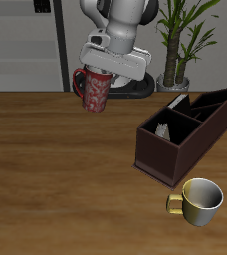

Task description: Place the black book into the left desk caddy's front compartment and place the yellow book into the left desk caddy's right compartment and place the red mug into the left desk caddy's left compartment

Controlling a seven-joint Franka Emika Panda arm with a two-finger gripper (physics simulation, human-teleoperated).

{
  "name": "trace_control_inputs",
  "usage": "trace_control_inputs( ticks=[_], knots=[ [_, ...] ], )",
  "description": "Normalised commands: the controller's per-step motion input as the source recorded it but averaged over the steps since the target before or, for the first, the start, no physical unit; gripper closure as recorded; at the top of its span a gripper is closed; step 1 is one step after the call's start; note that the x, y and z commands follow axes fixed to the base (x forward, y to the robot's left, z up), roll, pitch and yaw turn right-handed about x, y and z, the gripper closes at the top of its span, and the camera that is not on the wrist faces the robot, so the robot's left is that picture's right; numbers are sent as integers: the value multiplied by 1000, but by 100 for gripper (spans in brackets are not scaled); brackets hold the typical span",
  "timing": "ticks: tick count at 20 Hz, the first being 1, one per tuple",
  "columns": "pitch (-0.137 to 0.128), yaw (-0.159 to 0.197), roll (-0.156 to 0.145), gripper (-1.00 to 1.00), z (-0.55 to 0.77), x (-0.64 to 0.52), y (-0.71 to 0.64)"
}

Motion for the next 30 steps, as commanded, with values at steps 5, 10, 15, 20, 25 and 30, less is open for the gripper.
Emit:
trace_control_inputs(
  ticks=[5,10,15,20,25,30],
  knots=[
    [6,-62,-17,100,-138,-338,301],
    [26,-40,10,100,-135,-379,499],
    [-2,-84,7,100,-43,-394,433],
    [16,2,80,100,-120,-342,471],
    [2,20,11,100,-49,-376,445],
    [-13,8,-9,100,100,-187,341]
  ],
)
